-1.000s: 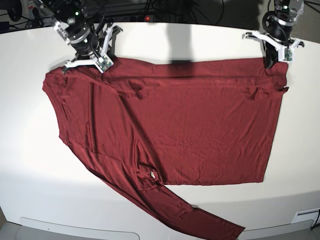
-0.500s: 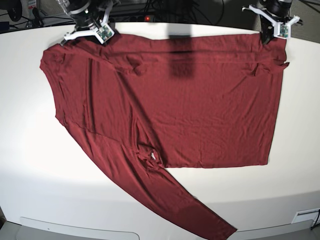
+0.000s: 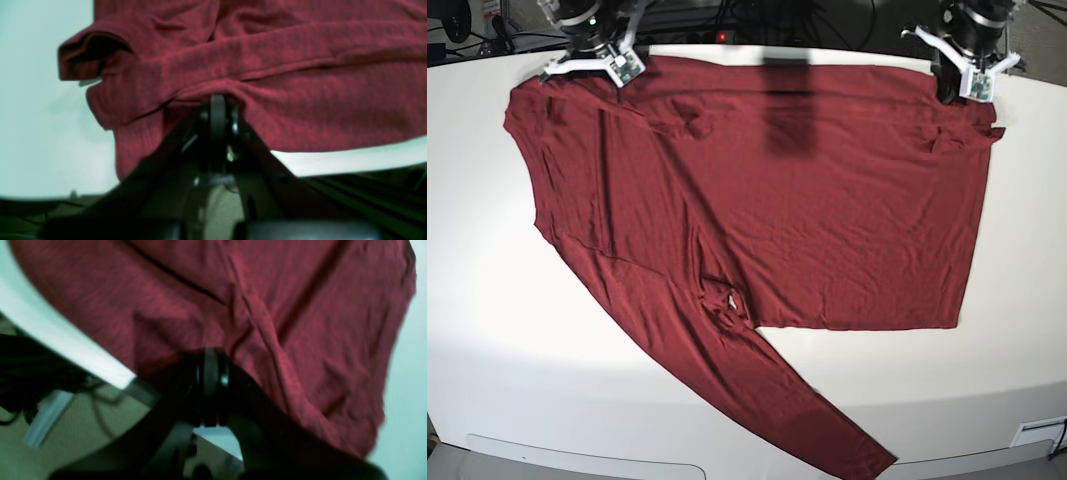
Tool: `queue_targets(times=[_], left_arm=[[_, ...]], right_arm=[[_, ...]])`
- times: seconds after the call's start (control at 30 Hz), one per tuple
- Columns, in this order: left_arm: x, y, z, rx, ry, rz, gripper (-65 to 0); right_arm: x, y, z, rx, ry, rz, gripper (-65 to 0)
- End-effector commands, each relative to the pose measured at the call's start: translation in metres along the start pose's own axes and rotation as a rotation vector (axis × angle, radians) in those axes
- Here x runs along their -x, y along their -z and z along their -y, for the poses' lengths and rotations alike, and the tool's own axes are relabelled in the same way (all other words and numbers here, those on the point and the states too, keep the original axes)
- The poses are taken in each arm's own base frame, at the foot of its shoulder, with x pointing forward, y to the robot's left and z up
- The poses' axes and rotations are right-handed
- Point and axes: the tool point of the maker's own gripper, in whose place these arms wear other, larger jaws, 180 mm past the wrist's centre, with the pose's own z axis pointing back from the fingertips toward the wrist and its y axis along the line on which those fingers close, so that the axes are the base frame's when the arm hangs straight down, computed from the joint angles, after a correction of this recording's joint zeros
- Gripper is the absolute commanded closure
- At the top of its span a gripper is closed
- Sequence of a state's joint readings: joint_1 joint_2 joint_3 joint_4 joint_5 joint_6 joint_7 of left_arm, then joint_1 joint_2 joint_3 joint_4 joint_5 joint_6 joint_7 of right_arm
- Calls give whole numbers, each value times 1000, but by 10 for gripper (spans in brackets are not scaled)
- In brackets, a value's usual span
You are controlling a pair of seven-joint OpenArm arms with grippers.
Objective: Fold the T-shirt properly
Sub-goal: 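Open both grippers and release the shirt edge, then move both grippers along the shirt sides toward the hem and sleeve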
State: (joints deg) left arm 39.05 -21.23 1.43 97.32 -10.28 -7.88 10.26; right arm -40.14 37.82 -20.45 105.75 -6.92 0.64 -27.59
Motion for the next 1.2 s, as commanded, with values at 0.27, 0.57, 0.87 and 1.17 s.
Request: queue_targets(times=[0.27, 0.57, 0.87, 1.17], left_arm=[[-68, -8, -5, -47, 138, 91, 0], [-118, -30, -38, -172, 175, 205, 0], [-134, -40, -57, -230, 184, 261, 0], [-174, -33, -64, -239, 150, 362, 0]], right_arm=[[-25, -17, 42, 91, 36, 59, 0], [-60, -35, 57, 132, 47, 170, 0], [-88, -55, 116, 287, 79, 279, 0], [-133, -59, 140, 256, 144, 411, 0]])
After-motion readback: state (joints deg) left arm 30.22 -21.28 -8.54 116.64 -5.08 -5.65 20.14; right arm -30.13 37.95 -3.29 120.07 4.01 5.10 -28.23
